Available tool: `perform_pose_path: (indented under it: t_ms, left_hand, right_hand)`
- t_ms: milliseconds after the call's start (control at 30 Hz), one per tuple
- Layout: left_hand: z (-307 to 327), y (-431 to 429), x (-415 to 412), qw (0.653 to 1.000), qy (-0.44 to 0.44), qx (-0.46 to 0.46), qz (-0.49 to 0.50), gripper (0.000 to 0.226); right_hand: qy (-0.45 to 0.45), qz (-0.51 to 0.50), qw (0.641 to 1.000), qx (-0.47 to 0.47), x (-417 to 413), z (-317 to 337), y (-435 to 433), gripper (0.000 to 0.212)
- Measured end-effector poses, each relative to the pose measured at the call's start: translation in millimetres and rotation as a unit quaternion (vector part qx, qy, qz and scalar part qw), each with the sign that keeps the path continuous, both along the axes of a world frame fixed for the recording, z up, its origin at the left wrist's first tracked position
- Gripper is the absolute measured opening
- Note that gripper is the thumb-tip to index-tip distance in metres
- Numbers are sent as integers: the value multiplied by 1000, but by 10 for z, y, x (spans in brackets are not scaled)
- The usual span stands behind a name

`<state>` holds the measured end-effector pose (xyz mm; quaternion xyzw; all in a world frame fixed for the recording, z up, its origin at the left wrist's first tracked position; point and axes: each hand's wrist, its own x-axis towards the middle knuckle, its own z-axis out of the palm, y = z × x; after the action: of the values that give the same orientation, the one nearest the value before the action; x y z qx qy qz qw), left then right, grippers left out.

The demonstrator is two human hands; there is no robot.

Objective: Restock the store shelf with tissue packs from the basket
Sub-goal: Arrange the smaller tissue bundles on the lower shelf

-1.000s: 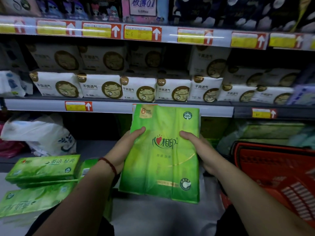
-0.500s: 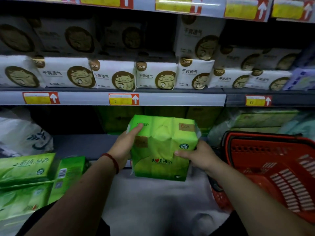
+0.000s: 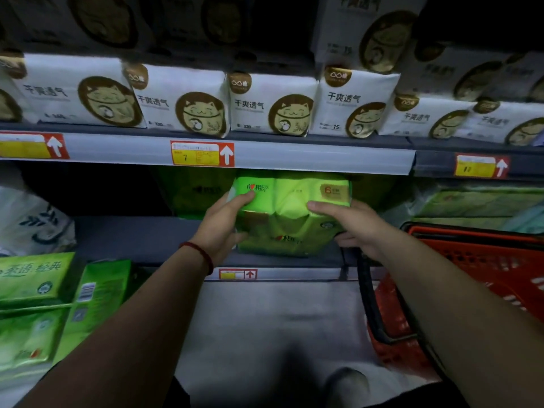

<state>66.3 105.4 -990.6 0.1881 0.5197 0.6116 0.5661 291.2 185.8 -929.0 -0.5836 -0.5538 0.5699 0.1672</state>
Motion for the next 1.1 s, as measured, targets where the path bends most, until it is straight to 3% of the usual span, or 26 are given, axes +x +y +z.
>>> perform_pose_path:
  t_ms: [167, 300, 400, 533, 733, 933, 1033, 1100]
  left_hand:
    - [-279, 162, 46, 1000, 0, -12, 6, 33]
    - [-374, 302, 85, 997, 17, -46, 57, 85]
    - [-437, 424, 55, 993, -15, -95, 69, 98]
    - [-473, 484, 50, 991, -65, -84, 84, 92]
    - [-535, 568, 86, 989, -22, -87, 117, 57]
    - [-603, 607, -43, 991, 1, -99, 93, 97]
    - [-491, 517, -88, 988, 54, -145, -7, 119]
    - [-388, 406, -82, 979, 113, -154, -72, 116]
  right_hand:
    - [-16, -44, 998, -31, -69, -212, 245, 88]
    - [50, -125, 989, -61, -126, -429, 405, 86]
    - [86, -157, 974, -140, -237, -539, 474, 93]
    - [158, -212, 953, -146, -407, -658, 529, 56]
    - [200, -289, 929, -121, -443, -821, 669, 67]
    - [179, -255, 943, -114, -393, -851, 700, 70]
    - [148, -237, 955, -97, -376, -803, 676, 68]
    - [116, -220, 966, -73, -357, -743, 646, 67]
